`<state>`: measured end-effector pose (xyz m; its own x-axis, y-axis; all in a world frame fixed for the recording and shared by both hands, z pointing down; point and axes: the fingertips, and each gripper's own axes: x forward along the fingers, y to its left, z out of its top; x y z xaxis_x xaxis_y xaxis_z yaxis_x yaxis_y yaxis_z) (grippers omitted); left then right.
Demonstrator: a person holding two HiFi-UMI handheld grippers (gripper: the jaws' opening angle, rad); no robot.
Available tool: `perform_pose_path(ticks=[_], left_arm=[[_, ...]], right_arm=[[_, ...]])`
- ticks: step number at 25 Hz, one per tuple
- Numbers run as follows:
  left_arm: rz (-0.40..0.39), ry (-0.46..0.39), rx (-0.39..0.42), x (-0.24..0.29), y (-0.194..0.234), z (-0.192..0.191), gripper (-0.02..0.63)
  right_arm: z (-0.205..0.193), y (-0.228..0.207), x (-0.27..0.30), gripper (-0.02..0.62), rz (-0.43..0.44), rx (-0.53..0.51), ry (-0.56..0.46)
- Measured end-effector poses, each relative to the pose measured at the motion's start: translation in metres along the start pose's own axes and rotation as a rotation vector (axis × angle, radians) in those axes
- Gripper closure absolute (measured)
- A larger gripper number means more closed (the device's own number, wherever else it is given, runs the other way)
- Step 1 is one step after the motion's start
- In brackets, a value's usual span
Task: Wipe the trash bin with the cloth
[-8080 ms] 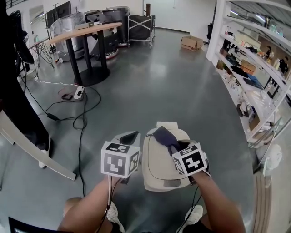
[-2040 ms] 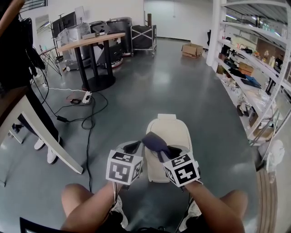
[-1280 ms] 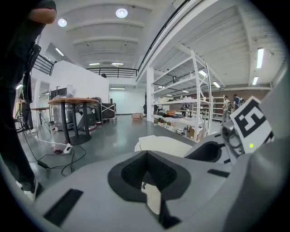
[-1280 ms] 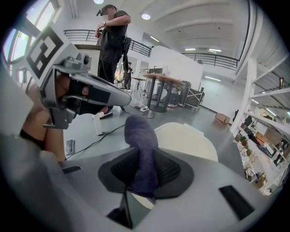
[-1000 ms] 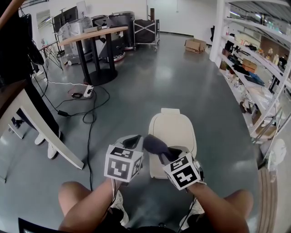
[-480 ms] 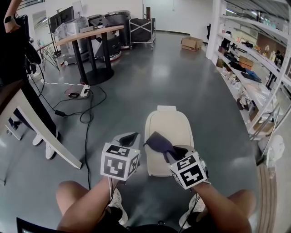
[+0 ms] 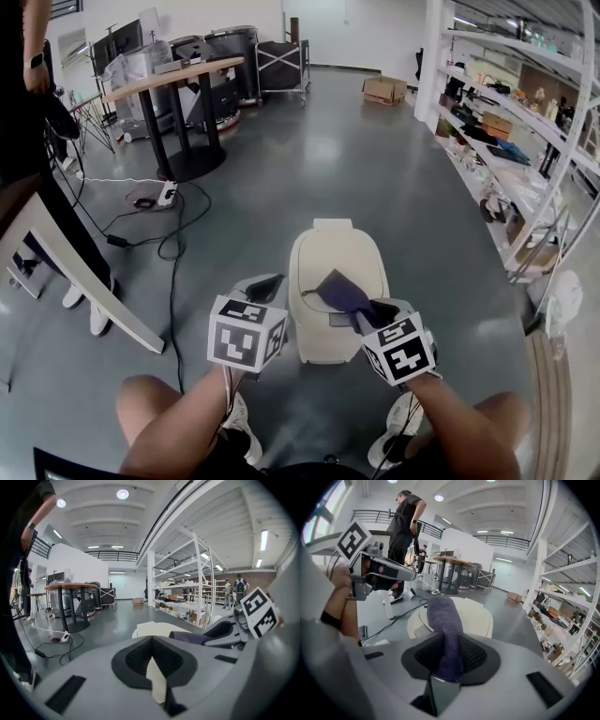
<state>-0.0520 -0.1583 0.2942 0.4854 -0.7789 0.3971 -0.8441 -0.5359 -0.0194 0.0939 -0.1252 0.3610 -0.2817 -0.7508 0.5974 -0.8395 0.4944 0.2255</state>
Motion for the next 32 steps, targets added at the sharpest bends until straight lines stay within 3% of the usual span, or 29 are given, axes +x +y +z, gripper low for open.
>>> perform_pose_path(ticks=[20, 26, 28, 32], left_arm=[[-0.054, 0.006, 0.037, 0.011, -0.037, -0.001, 0.609], [-0.024, -0.001, 0.02, -0.001, -0.032, -0.001, 0.609], [-0.014, -0.014, 0.009, -0.008, -0.032, 0.002, 0.609], [0.014, -0.021, -0.005, -0.026, -0.027, -0.004, 0.609]], right_arm=[[-0.041, -0.058, -0.006, 0.495, -0.133, 0.124, 0.011], [-0.018, -0.053, -0.016, 0.495, -0.029, 0.318, -0.172], [-0.003, -0.045, -0.025, 0.495, -0.027, 0.31, -0.228], [0.021, -0.016, -0.035, 0.495, -0.032, 0.199, -0.291]])
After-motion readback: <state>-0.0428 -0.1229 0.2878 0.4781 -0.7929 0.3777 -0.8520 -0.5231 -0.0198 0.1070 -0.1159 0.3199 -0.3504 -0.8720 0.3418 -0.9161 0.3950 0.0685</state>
